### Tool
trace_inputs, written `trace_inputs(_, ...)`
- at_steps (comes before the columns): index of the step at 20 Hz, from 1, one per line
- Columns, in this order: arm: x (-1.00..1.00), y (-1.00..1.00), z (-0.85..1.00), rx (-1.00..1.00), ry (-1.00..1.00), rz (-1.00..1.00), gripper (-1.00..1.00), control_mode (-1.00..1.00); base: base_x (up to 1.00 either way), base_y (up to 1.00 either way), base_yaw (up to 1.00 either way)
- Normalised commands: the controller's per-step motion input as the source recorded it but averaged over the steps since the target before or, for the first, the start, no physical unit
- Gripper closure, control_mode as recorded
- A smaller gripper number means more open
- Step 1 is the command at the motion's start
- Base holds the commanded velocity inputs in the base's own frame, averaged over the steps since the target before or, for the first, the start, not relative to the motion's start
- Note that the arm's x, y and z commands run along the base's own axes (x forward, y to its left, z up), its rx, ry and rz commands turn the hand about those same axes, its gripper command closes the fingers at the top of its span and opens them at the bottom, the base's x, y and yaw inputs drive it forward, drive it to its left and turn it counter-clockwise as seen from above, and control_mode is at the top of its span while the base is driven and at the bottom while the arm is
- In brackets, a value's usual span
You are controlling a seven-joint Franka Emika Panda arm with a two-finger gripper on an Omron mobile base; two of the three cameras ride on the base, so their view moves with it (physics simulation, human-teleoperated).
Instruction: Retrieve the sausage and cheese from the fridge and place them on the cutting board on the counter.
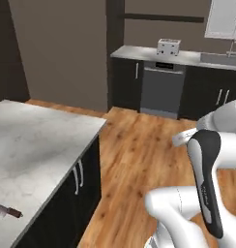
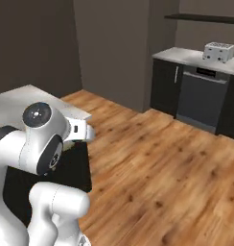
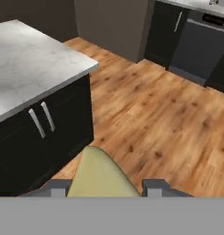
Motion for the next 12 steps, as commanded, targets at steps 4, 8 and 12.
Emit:
trace_inputs(4,0.0,0.0,0.0,0.0,0.0,0.0,1.0,1.0,0.0,-0.01,0.96)
trace_inputs(8,0.0,0.0,0.0,0.0,0.0,0.0,1.0,1.0,0.01,0.0,0.92)
trace_inputs(12,0.0,0.0,0.0,0.0,0.0,0.0,1.0,1.0,0.11,0.0,0.85)
